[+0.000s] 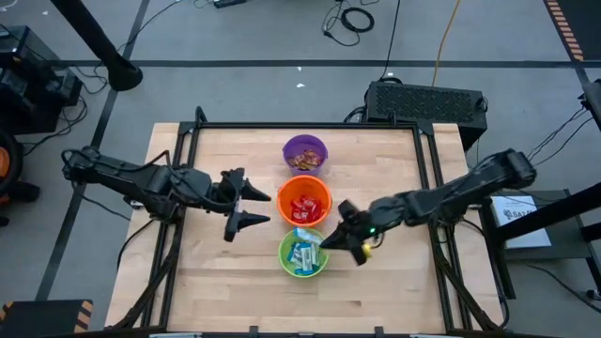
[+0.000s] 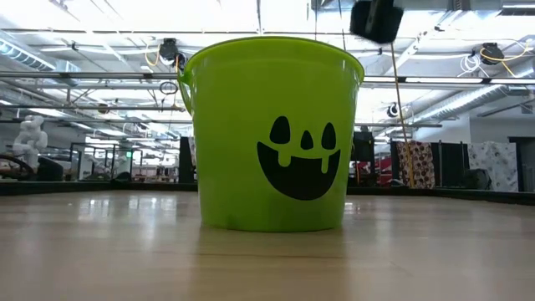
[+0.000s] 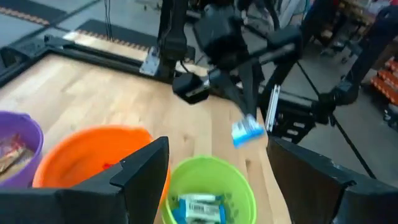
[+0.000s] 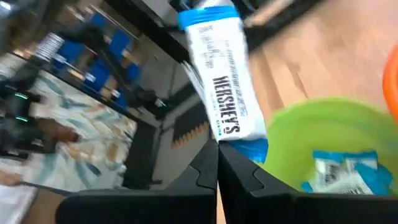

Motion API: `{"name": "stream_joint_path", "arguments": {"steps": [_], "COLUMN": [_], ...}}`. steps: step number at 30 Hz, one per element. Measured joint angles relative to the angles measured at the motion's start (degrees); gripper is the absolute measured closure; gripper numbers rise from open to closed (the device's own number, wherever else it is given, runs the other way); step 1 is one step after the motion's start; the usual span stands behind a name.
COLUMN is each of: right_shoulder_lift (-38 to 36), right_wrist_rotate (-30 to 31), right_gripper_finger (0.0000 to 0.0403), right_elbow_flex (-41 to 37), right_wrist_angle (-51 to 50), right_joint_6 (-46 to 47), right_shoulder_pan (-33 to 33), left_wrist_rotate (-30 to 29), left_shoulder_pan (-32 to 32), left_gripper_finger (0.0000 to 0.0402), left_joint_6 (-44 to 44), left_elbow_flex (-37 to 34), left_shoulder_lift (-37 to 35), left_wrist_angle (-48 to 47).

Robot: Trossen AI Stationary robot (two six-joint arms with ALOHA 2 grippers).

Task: Sort candy by brand, put in halloween buckets
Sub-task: Put blue chocolate bar into the green bucket, then return to Home Position

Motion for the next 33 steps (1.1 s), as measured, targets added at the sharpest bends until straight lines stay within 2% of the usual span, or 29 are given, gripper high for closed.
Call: {"name": "stream_joint_path", "arguments": {"steps": [6,11,16,19,22,26,30,33], "right_shoulder_lift": [6.86,10.01,7.99,2.79,-3.29,-11.67,-18.75,-23.34], "right_wrist_rotate": [1.95,1.53,1.65,3.02,5.09,8.43,10.66,11.47], "right_gripper_finger": [0.0388,0.0316,0.0235,0.022,0.023,0.0283,0.0373,0.0393], "right_elbow_flex": [0.0,0.0,-0.06,-0.07,-0.04,0.0,0.02,0.02], "right_wrist_angle": [0.88,0.49,0.23,0.62,0.49,-1.24,-7.16,-13.36], "right_joint_6": [1.73,2.14,3.67,1.17,-9.68,-26.47,-36.75,-40.84], "right_shoulder_pan": [0.86,0.73,0.41,-0.5,-1.48,-2.83,-4.21,-4.79], "left_wrist_rotate": [0.02,-0.18,-2.52,-3.14,-3.26,-3.5,-5.98,-6.18], "left_shoulder_pan": [-0.65,-0.65,-0.65,-0.57,-0.55,-0.59,-0.27,0.59], "left_gripper_finger": [0.0123,0.0123,0.0123,0.0124,0.0124,0.0141,0.0198,0.0261], "left_joint_6": [-3.47,-4.54,-9.22,-11.74,-10.39,-0.89,7.83,12.54], "left_elbow_flex": [0.0,0.0,0.0,0.0,0.0,0.0,0.02,0.0], "left_shoulder_lift": [-0.52,-0.35,-0.5,-0.63,-0.57,-0.6,-1.05,-0.98], "left_wrist_angle": [-3.5,-3.89,-4.25,-5.37,-7.16,-4.23,-0.97,-1.32]}}
